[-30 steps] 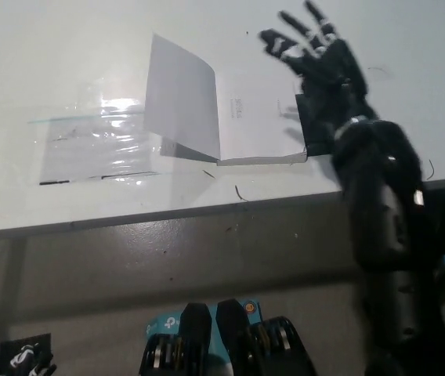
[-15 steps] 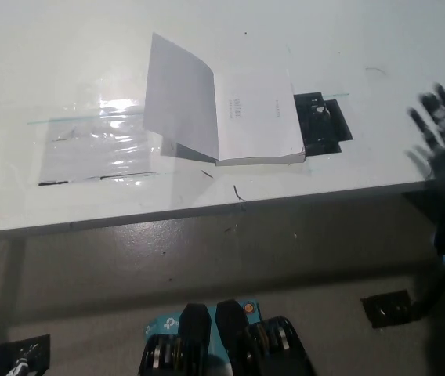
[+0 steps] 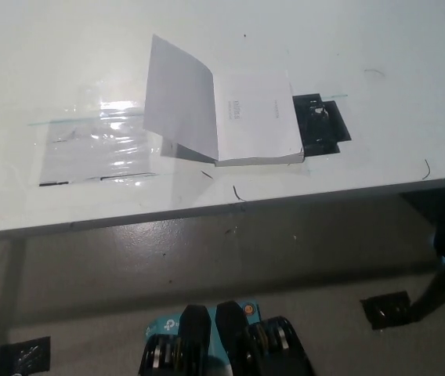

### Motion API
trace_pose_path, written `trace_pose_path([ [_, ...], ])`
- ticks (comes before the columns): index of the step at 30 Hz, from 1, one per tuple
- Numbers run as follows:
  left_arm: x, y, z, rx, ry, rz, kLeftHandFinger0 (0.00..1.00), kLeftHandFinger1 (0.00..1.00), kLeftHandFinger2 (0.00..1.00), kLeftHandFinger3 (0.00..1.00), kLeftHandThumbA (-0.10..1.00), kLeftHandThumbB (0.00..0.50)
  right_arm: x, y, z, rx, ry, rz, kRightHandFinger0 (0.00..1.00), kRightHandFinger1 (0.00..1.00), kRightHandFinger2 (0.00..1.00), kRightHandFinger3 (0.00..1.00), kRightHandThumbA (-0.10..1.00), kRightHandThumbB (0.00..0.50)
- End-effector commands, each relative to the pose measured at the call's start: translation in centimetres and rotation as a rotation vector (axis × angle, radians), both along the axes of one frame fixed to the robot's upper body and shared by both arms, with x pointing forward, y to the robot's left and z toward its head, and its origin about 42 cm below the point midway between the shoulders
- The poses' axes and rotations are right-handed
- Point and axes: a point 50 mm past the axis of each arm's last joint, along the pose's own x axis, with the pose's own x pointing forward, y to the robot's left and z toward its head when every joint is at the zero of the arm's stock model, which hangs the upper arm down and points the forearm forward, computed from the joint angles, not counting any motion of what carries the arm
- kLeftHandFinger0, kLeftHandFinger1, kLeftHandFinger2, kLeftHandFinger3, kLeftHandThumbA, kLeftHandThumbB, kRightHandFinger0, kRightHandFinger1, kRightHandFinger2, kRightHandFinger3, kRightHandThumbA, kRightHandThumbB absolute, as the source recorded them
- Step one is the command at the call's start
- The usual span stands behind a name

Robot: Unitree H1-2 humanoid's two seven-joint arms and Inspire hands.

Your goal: The robot uses its right hand to slide under the cover of the book kept in the middle of the desk and open it

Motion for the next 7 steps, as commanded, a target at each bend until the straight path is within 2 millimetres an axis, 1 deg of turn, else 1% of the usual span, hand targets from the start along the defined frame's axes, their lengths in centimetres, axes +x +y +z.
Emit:
trace_pose_path([
  [1,0.2,0.7,0.7,0.041,-0.066,-0.007,0.88,0.76,0.85,0.92,0.92,0.19,-0.3,1.2,-2.3,0.067,-0.037,-0.02,0.72,0.67,0.76,1.0,1.0,0.235],
  [2,0.2,0.8,0.9,0.039,-0.065,-0.006,0.86,0.76,0.83,0.91,0.91,0.194,-0.6,1.8,-3.2,0.072,-0.025,-0.018,0.72,0.68,0.76,1.0,1.0,0.242],
  [3,0.3,0.8,0.9,0.039,-0.065,-0.006,0.86,0.76,0.82,0.91,0.91,0.194,-0.6,1.8,-3.3,0.072,-0.024,-0.018,0.72,0.68,0.77,1.0,1.0,0.241],
  [4,0.3,0.8,0.9,0.044,-0.059,-0.01,0.86,0.76,0.82,0.91,0.91,0.202,-1.1,3.0,-5.5,0.087,0.023,-0.021,0.71,0.68,0.77,1.0,1.0,0.247],
  [6,0.3,0.9,0.9,0.052,-0.055,-0.009,0.87,0.76,0.8,0.87,0.9,0.21,-1.5,3.9,-7.3,0.088,0.053,-0.012,0.72,0.69,0.79,1.0,1.0,0.237],
  [7,0.4,0.9,0.9,0.055,-0.053,-0.009,0.87,0.75,0.8,0.87,0.9,0.209,-1.6,4.1,-7.6,0.088,0.057,-0.011,0.72,0.69,0.79,1.0,1.0,0.239],
])
